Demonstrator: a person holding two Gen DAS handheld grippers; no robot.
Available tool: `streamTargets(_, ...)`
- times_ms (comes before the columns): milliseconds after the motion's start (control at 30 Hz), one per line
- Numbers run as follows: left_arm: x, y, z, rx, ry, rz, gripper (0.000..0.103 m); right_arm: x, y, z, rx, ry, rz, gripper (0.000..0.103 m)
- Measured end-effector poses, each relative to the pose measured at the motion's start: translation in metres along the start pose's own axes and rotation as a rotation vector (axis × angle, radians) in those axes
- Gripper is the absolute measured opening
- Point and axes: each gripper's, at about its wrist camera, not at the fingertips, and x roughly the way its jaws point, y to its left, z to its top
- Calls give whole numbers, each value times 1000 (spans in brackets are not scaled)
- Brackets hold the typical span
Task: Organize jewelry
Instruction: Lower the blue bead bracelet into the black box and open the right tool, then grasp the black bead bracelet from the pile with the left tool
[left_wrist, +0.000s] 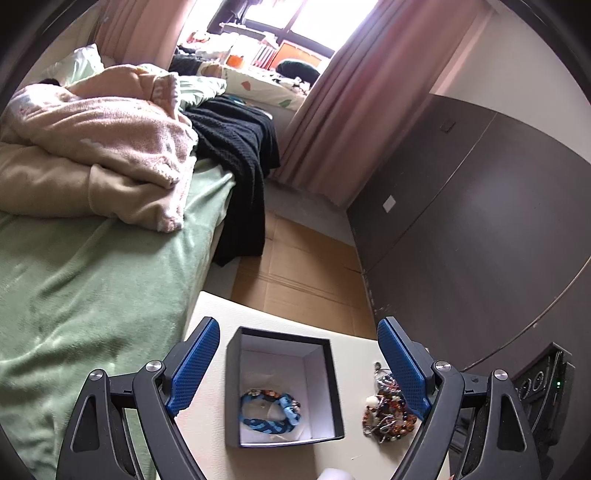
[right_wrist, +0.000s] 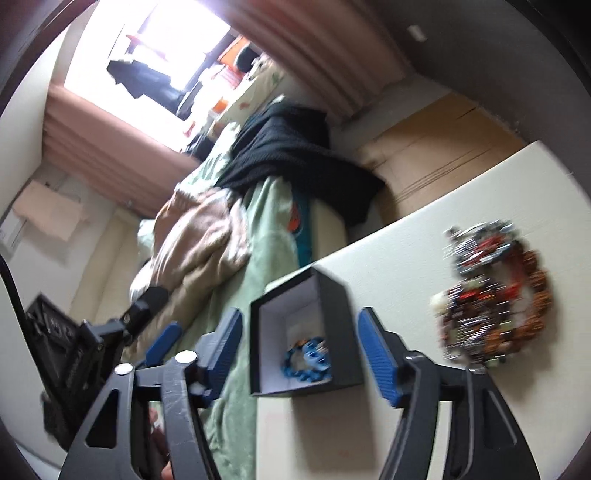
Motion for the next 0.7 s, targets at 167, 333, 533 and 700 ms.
streamTargets(167, 4, -16, -6, 32, 26, -35, 88, -36, -26, 8, 84, -75, -35, 70)
streamTargets(333, 9, -36, -16, 59, 53, -58, 88, -68, -47, 11, 130, -137, -89, 81)
streamTargets(533, 18, -60, -29, 99, 88, -81, 88, -83, -69, 13, 175, -125, -107, 83)
streamTargets(700, 33, -86, -43, 170, 117, -110, 88, -91, -85, 13, 223, -122, -110, 83)
